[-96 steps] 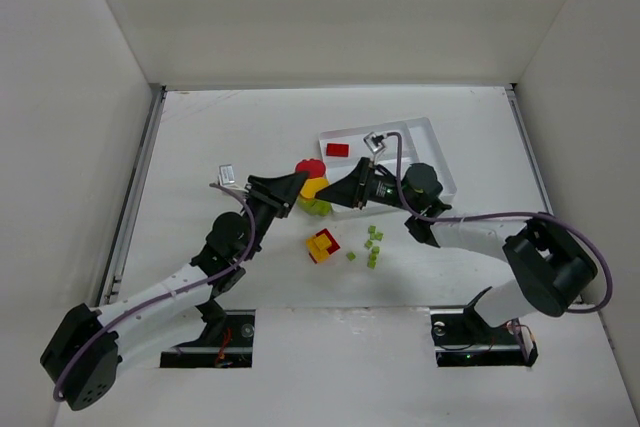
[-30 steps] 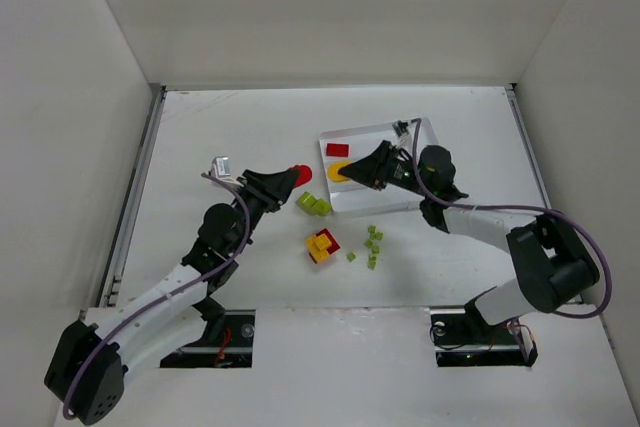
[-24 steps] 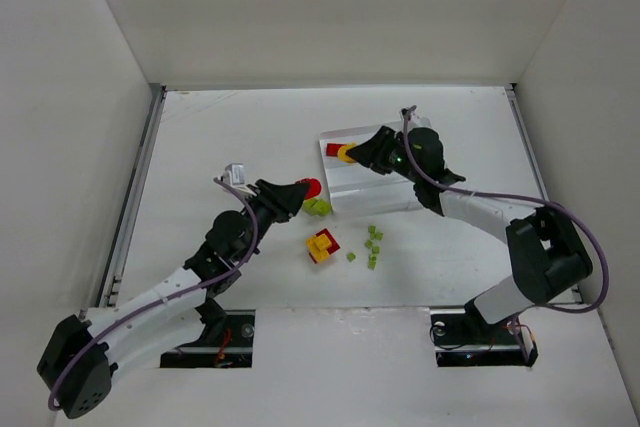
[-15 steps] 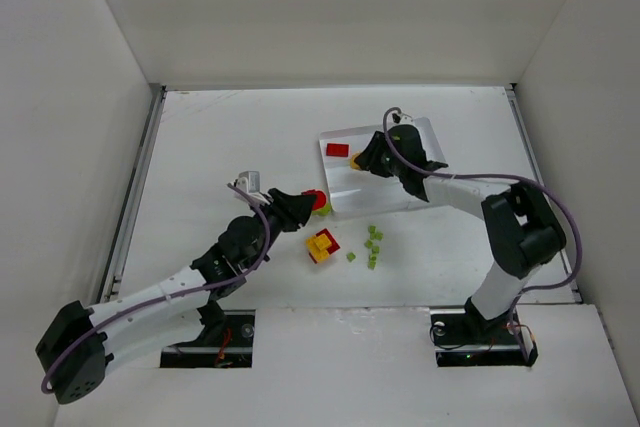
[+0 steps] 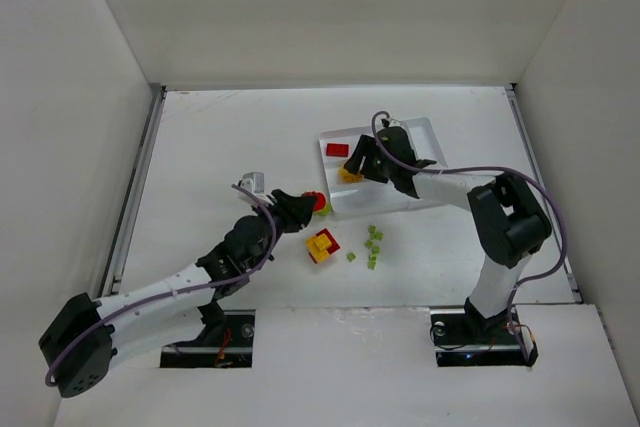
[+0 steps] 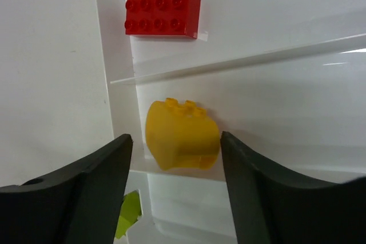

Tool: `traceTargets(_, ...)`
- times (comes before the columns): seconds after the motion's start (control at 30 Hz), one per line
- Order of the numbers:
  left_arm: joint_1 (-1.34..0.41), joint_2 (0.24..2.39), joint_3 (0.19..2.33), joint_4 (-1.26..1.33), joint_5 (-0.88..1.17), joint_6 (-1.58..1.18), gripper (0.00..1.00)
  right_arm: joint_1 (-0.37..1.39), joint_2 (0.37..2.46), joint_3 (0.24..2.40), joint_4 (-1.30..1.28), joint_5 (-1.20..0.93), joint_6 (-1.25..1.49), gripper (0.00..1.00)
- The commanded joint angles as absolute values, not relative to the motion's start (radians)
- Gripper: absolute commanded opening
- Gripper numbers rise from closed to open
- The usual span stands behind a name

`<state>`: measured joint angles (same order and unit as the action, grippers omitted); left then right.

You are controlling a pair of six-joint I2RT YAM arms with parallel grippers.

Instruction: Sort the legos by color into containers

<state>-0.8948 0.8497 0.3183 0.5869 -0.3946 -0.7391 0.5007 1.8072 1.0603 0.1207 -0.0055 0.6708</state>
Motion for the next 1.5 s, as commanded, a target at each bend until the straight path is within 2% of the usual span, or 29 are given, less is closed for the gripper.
traceTargets(0.0, -0.886, 0.876, 0.362, 0.638, -0.403, -0.712, 0.21, 0.496, 1.764, 1.054, 0.160, 0.043, 0.673, 0.72)
traceTargets(0.1, -0.878, 0.926, 0.409, 0.638, -0.399, -0.695, 0.21, 0.479, 1.717, 1.016, 0.161, 0.092, 0.661, 0.75)
traceTargets(0.27, -0.849, 1.057, 0.526, 0.634, -0.385, -0.643, 0.21, 0.475, 1.573, 0.881, 0.239, 0.199, 0.679, 0.73)
traceTargets(0.3, -0.838, 1.090, 0.552, 0.632, -0.376, -0.635, 0.21, 0.475, 1.540, 0.855, 0.248, 0.215, 0.687, 0.69)
traceTargets(0.43, -0.785, 1.268, 0.690, 0.632, -0.316, -0.606, 0.21, 0.476, 1.396, 0.747, 0.256, 0.265, 0.718, 0.28)
traceTargets(0.5, -0.762, 1.360, 0.768, 0.635, -0.264, -0.606, 0.21, 0.481, 1.332, 0.695, 0.250, 0.290, 0.729, 0.21)
traceTargets(0.6, -0.729, 1.489, 0.894, 0.620, -0.195, -0.624, 0.21, 0.487, 1.246, 0.614, 0.256, 0.308, 0.732, 0.21)
traceTargets(0.8, -0.700, 1.735, 1.124, 0.589, -0.124, -0.655, 0.22, 0.510, 1.075, 0.476, 0.316, 0.341, 0.735, 0.28)
traceTargets(1.03, -0.690, 1.943, 1.296, 0.604, -0.114, -0.686, 0.23, 0.507, 1.103, 0.469, 0.364, 0.255, 0.746, 0.31)
traceTargets(1.47, -0.680, 2.132, 1.454, 0.649, -0.175, -0.701, 0.32, 0.495, 1.104, 0.459, 0.383, 0.230, 0.765, 0.32)
